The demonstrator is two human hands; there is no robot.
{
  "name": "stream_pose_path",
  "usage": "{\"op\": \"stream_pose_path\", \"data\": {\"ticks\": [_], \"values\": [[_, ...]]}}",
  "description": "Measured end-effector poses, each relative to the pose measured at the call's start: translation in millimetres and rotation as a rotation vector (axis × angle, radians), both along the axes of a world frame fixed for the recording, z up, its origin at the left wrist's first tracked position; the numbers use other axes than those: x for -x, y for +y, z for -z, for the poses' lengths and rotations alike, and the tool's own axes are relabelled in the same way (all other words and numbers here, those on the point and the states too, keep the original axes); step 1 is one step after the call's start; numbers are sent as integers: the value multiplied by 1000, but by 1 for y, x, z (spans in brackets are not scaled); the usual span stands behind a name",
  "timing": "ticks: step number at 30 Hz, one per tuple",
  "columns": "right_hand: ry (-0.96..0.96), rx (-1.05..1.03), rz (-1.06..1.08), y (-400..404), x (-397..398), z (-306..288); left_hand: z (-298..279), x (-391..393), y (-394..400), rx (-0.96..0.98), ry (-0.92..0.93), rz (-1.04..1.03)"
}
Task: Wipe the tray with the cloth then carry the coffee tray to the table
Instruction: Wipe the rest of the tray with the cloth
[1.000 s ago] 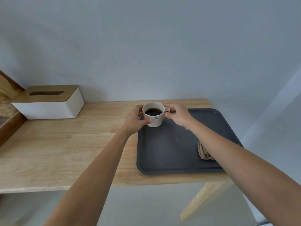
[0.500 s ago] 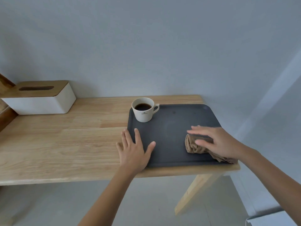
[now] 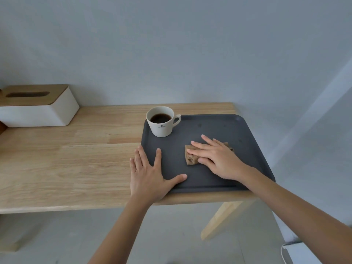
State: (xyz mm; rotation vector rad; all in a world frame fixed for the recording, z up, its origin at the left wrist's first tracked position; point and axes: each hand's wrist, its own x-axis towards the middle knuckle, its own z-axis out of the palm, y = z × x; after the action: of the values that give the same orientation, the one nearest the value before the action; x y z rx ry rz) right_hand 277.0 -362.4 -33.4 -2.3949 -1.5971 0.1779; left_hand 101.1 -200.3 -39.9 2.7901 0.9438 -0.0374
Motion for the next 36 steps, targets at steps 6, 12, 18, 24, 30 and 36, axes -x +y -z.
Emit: {"op": "stream_pose_path", "data": {"ticks": [6,12,18,24,30,36], "values": [[1,20,104,53,-27,1,1,-2,0,-1,-8,-26],[3,37,230,71,-69,-3,1,-3,1,-2,7,-30],[15,33,308,51,-102,-4,1,-4,0,1,15,-57],[81,-28,286,15,-87,0,1,-4,0,11,4,-77],[103,-68,166,-38,-17,0,-3,-5,-2,9,9,-75],[183,-67,93,-66,9,-7,-3,-3,0,12,1,-42]]}}
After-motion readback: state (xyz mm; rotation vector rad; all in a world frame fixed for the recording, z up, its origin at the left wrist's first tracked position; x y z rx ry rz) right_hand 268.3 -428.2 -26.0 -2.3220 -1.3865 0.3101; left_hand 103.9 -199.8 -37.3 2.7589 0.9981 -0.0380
